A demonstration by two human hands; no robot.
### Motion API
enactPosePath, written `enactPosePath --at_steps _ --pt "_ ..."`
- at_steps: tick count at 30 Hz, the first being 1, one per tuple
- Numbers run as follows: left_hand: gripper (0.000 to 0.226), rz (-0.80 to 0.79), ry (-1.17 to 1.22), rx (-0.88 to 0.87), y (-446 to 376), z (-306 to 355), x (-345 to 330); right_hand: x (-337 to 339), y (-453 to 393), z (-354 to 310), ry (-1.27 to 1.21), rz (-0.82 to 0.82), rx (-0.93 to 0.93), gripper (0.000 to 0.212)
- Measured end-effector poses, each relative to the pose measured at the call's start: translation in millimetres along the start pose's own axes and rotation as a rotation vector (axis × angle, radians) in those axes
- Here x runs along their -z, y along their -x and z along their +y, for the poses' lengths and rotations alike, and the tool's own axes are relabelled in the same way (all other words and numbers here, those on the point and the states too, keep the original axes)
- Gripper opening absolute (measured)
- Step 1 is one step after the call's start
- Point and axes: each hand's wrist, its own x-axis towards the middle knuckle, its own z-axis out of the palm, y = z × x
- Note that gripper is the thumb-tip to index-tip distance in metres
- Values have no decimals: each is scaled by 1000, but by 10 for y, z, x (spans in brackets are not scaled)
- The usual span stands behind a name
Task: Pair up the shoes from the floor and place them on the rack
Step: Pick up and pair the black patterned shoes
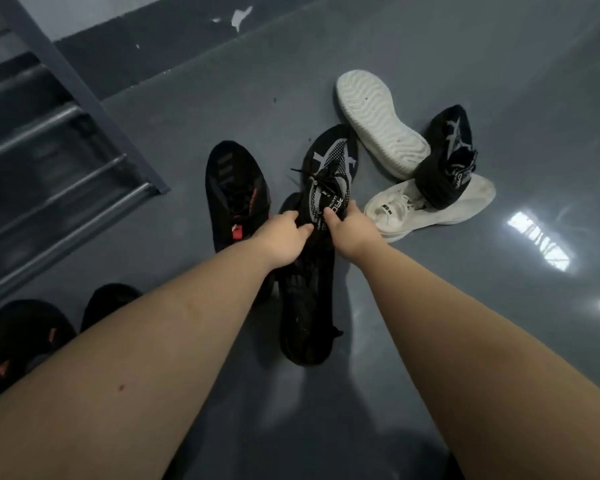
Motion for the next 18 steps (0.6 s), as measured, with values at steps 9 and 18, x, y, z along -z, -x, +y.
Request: enactPosePath --at_steps 9,18 --pt "45 161 643 132 -46 85 -63 58 -16 97 -733 -18 -129 51" --pt "57 -20 1071 167 305 119 64 160 322 111 -881 -65 -42 51"
